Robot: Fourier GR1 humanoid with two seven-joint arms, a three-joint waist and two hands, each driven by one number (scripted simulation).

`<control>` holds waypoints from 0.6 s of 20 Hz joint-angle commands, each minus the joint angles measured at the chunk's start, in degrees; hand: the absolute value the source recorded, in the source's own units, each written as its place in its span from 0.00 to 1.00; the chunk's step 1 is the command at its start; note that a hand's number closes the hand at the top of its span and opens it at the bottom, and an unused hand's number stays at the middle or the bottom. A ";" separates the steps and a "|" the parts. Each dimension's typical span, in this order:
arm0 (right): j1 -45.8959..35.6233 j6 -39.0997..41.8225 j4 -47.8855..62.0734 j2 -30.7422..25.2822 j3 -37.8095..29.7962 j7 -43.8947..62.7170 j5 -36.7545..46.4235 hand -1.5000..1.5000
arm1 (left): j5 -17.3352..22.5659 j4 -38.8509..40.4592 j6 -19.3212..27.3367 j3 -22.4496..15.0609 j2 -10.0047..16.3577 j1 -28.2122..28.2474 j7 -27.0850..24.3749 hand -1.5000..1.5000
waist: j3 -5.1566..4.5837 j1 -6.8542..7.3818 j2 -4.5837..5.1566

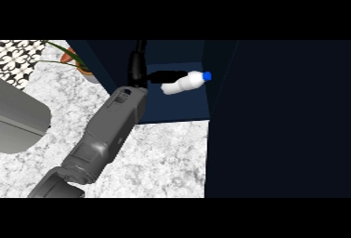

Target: Pick up the bottled water, place it into the cabinet and close the cabinet

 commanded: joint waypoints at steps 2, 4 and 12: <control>-1.29 -1.22 0.75 1.11 0.02 -0.86 1.02 0.00 | 2.39 0.29 -9.36 3.46 4.01 0.77 -6.98 0.00 | -0.63 0.75 1.20; -1.16 -1.71 -3.21 -0.90 -2.21 3.25 -1.10 0.00 | 2.81 -2.24 -11.96 3.39 3.41 2.58 -7.82 0.00 | -0.62 2.07 0.63; -2.52 -4.73 -0.43 1.77 -0.75 3.07 1.01 0.00 | 4.57 -7.71 -17.46 2.09 2.07 5.81 -8.08 0.00 | -0.58 4.07 -0.03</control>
